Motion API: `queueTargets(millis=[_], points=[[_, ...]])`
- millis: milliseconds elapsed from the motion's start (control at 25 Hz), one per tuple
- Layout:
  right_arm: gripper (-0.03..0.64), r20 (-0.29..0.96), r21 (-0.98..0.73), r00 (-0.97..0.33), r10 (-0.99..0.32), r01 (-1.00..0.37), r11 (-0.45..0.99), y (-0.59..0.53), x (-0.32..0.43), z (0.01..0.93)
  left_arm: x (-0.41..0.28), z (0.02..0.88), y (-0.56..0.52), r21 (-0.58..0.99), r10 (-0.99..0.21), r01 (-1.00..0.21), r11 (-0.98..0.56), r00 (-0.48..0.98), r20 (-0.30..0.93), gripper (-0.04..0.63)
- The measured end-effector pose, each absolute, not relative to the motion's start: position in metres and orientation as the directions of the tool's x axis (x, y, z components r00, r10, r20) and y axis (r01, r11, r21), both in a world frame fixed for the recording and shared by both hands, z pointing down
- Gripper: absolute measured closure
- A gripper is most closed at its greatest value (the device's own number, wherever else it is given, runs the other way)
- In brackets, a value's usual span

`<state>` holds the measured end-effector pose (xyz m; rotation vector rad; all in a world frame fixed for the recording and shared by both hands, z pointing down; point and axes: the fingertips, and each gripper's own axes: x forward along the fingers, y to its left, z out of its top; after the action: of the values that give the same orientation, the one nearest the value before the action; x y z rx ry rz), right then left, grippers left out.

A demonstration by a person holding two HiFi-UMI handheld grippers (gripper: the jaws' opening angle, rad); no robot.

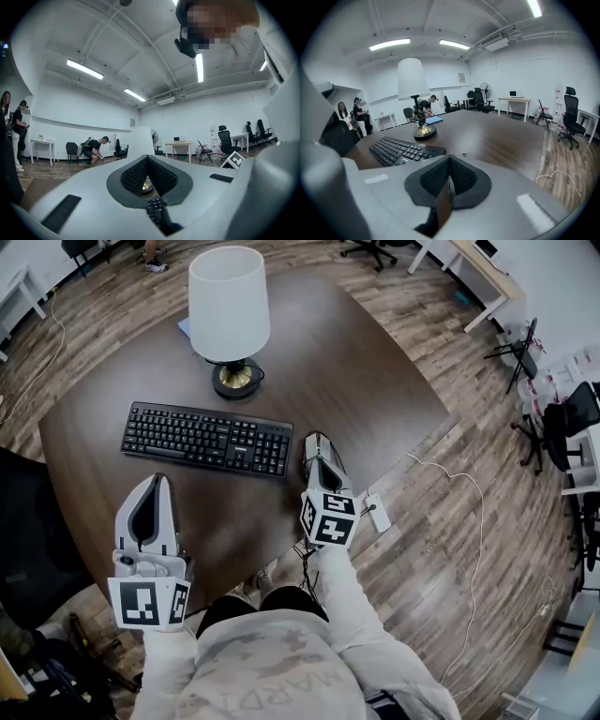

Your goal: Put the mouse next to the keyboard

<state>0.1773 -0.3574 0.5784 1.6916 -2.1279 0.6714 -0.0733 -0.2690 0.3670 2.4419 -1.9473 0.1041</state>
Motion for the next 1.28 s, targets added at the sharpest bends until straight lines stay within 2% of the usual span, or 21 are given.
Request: queueTargets(millis=[720,1280], points=[[0.607,0.314,-0.149,-0.333,-0.889,-0.942,0.300,-0.266,0.138,0.473,-0.098,0.339,-0.203,-0.025,-0.951,-0.951,-0.309,0.309,0.006,0.594],[0.606,0.221,-0.103,-0.308,-0.925,-0.951,0.292,-0.200,0.118,0.422,-0.114,0.325,-0.159,-0.025,-0.925,-0.926,-0.377,0.377,-0.035,0.594]])
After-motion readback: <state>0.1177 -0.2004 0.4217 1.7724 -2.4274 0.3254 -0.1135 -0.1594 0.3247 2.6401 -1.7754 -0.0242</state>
